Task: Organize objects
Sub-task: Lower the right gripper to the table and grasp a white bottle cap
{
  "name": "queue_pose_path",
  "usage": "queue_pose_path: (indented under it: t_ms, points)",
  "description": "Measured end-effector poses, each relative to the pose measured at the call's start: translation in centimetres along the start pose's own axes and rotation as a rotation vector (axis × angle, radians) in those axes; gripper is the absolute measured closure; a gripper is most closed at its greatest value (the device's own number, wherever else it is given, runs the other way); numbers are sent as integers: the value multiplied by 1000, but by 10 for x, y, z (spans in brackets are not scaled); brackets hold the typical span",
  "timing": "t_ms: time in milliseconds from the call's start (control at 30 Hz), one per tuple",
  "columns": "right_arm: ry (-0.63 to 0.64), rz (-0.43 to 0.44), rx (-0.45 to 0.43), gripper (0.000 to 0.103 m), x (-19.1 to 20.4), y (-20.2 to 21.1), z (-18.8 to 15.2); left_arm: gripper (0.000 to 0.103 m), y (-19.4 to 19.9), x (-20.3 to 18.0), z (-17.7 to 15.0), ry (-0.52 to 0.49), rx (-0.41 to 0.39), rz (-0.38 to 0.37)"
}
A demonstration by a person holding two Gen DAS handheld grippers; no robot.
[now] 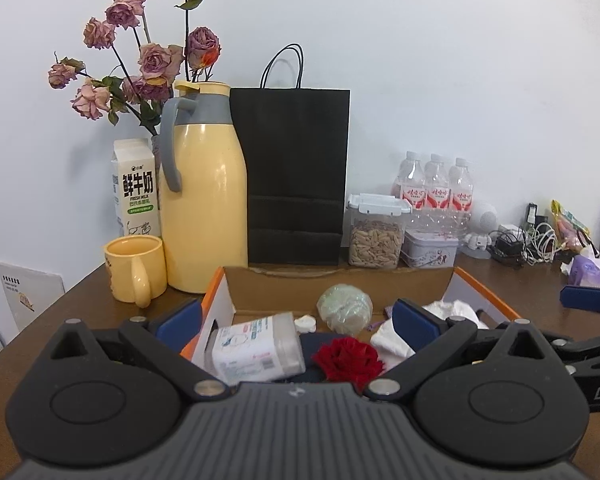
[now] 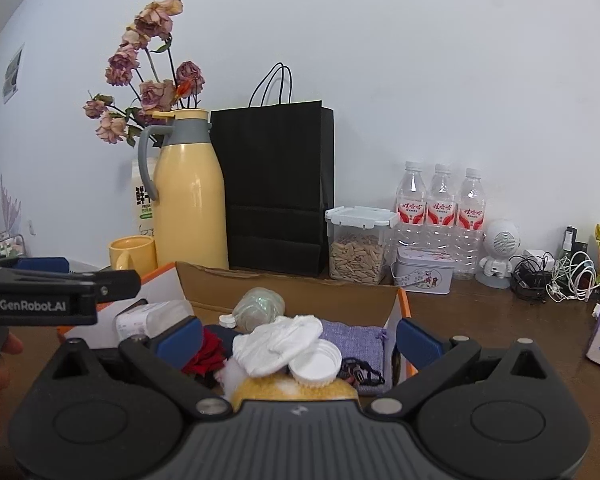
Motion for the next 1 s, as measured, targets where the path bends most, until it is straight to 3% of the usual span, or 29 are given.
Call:
queue_pose_path:
  t_ms: [500, 767, 833, 1000]
  points:
    - [11, 23, 194, 0, 12, 43, -78, 0, 33, 38, -68, -16, 189, 52]
    - [-6, -18, 247, 0, 4, 35, -90, 0, 29, 40, -85, -12, 228, 53]
    - [-16, -35, 270, 6, 0, 31, -95, 0, 26, 40, -89, -10, 241, 54]
    - [-33, -50, 327, 32, -6, 18, -107, 0, 24, 40, -92, 1, 253, 51]
Point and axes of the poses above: each gripper's, at about its wrist camera, not at the fingertips, and y roughly against the way its jaws point, x to its left, z to its top, the point moved 9 cm from there along -y, roughly the way its jaws point, and after that the axes turned 8 degrees about -x, right-handed, at the moved point
